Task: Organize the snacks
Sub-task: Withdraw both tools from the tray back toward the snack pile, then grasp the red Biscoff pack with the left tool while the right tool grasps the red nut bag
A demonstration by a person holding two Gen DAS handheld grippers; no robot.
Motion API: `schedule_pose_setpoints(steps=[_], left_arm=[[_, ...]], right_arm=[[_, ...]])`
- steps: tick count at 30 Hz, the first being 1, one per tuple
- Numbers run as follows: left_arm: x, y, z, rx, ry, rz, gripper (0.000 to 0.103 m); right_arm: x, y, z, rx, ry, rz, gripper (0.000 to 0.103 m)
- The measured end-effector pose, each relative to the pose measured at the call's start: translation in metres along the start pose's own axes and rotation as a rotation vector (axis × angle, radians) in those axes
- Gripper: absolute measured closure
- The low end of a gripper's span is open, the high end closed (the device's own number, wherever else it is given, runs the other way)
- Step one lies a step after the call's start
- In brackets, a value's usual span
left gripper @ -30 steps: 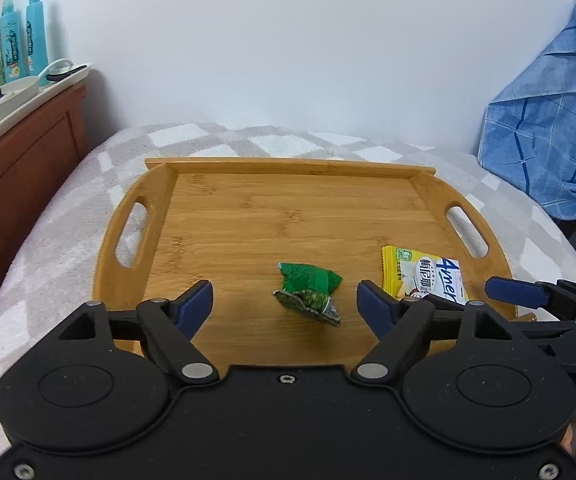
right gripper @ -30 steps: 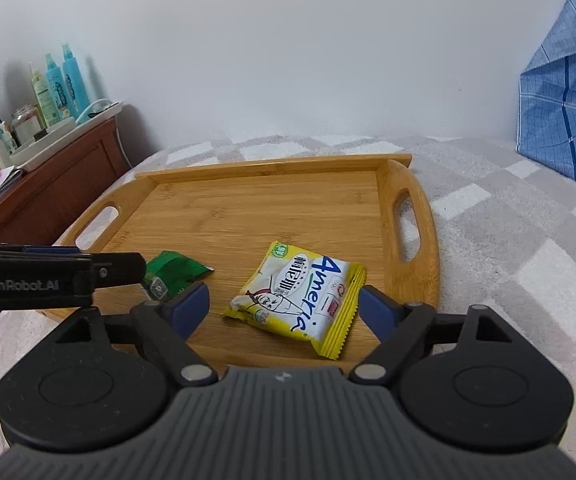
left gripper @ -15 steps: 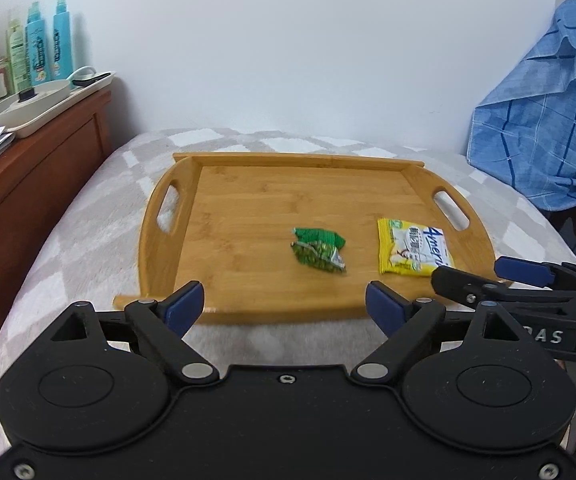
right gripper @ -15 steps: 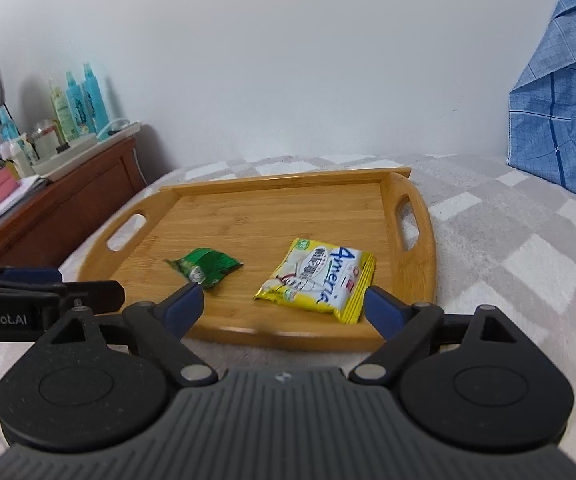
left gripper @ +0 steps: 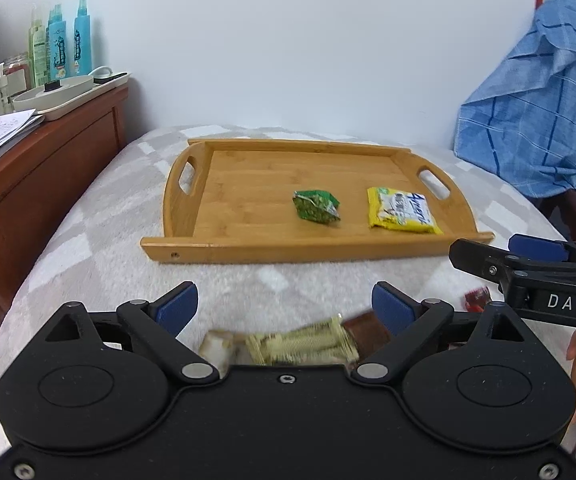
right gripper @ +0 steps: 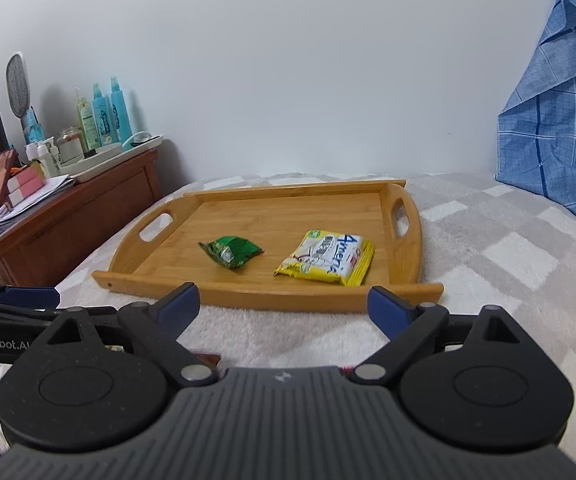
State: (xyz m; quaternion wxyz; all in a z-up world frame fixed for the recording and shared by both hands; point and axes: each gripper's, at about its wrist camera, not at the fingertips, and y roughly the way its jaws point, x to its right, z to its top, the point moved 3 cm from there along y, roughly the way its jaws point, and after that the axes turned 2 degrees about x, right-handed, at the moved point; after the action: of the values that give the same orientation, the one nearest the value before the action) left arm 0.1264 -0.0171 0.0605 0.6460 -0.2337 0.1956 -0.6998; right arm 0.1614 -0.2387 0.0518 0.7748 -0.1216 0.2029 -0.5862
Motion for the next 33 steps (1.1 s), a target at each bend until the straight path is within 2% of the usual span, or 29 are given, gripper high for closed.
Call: schedule_pose_setpoints(steps=[2,7,12,18,24,26,28,33], left_arm=[[0.002,-0.007,-0.008,0.007,0.012,-0.016,0.01],[0.006,-0.013,-0.027,-0.022,0.03,-0.033,0.034],[0.009,-0.018,-0.044,-0.054,0.039,-0.056,0.049],[0.01,-0.018,-0.054,-0.075,0.055,-0.058,0.055],[0.01,-0.015,-0.06,-0.078,0.078,-0.037,0.055],[0.01,-0.013,-0.062,-0.084,0.084,-0.032,0.055],[0.01,-0.011,-0.064,-0.094,0.082,-0.035,0.056],[0.01,-0.007,-0.068,-0.114,0.075,-0.035,0.062]], right_arm=[[-0.002,-0.008,-0.008,0.005,0.003,-0.007,0.005],[-0.008,-0.027,-0.031,0.017,-0.02,-0.06,0.005],[-0.017,-0.044,-0.049,0.028,-0.039,-0.072,0.009],[-0.021,-0.053,-0.069,-0.007,-0.052,-0.118,0.021],[-0.027,-0.064,-0.081,-0.026,-0.106,-0.136,0.022],[-0.029,-0.063,-0.084,-0.046,-0.123,-0.148,0.027],[-0.031,-0.061,-0.088,-0.071,-0.138,-0.164,0.037],[-0.038,-0.06,-0.09,-0.074,-0.17,-0.138,0.043]])
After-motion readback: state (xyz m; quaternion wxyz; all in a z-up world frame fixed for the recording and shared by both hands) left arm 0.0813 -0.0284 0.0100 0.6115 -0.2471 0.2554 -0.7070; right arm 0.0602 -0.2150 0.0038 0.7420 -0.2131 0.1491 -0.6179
